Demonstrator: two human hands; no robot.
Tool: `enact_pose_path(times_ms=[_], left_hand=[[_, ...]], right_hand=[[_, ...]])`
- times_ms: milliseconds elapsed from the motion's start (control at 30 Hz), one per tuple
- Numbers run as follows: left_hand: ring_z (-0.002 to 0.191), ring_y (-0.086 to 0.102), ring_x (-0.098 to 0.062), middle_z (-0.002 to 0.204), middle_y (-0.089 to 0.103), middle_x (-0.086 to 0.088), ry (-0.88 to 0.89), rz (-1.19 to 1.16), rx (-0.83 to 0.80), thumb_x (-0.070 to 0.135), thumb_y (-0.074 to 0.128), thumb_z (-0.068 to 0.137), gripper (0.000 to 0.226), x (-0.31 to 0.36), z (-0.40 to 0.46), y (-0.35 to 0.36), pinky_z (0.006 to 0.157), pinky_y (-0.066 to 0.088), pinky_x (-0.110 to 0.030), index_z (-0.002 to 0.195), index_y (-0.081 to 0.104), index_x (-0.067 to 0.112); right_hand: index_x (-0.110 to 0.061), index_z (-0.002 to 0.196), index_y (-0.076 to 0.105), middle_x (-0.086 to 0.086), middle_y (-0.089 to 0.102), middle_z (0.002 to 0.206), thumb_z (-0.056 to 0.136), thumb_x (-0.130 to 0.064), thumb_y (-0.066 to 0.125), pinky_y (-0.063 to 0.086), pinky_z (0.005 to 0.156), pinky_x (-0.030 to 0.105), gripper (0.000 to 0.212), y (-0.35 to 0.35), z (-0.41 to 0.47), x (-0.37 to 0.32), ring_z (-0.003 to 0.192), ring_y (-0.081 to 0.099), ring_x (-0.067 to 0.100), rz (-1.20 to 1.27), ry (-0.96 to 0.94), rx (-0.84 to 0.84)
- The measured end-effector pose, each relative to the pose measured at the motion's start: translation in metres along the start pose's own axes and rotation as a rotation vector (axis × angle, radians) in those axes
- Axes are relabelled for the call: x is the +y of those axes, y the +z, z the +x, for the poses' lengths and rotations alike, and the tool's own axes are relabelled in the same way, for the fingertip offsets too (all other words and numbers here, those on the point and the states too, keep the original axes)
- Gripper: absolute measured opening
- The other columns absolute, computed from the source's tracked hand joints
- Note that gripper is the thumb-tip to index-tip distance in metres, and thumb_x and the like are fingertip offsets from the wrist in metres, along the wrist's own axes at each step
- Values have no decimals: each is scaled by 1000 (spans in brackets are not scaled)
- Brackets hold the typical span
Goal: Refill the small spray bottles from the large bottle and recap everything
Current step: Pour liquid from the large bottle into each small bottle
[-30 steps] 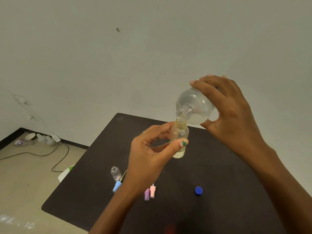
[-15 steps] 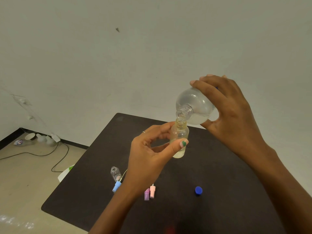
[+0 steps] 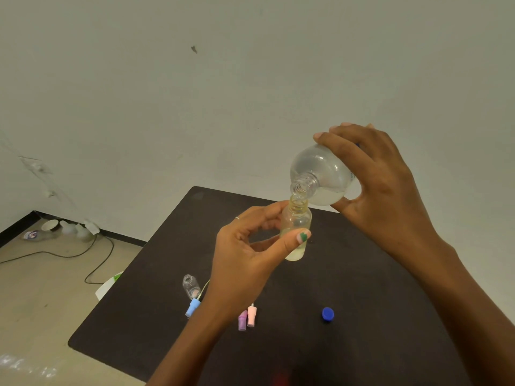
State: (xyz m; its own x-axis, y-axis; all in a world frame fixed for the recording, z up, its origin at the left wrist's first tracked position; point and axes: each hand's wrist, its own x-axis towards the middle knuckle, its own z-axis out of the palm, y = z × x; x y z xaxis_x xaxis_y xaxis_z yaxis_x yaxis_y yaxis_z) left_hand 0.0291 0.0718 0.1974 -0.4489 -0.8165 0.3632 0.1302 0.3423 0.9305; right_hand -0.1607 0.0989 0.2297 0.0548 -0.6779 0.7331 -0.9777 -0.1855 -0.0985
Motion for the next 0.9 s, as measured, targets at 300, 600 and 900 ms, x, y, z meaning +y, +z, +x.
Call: enact_pose_path(times_ms=[300,600,900], left_hand=[[90,66,-8,96,70,8,0,-3,2,25,71,69,35,0,0,-1,72,51,-11,103,66,27],[90,66,-6,97,69,9,-2,1,-4,26,75,72,33,0,-1,-1,72,51,-10,103,66,28],[88,66,-5,95,70,10,3,-6,3,26,70,68,33,3,-2,0,71,50,-9,101,67,29]], right_hand=[[-12,129,52,14,54,126,69,-8,82,31,109,40,67,-1,0,0,121,46,28,-2,0,6],[-13,129,52,14,54,127,69,-10,82,29,109,37,67,-1,0,-1,121,46,29,0,3,5],[-13,129,52,14,54,126,71,-11,81,30,110,39,65,-2,0,-2,120,45,27,9,-3,16]])
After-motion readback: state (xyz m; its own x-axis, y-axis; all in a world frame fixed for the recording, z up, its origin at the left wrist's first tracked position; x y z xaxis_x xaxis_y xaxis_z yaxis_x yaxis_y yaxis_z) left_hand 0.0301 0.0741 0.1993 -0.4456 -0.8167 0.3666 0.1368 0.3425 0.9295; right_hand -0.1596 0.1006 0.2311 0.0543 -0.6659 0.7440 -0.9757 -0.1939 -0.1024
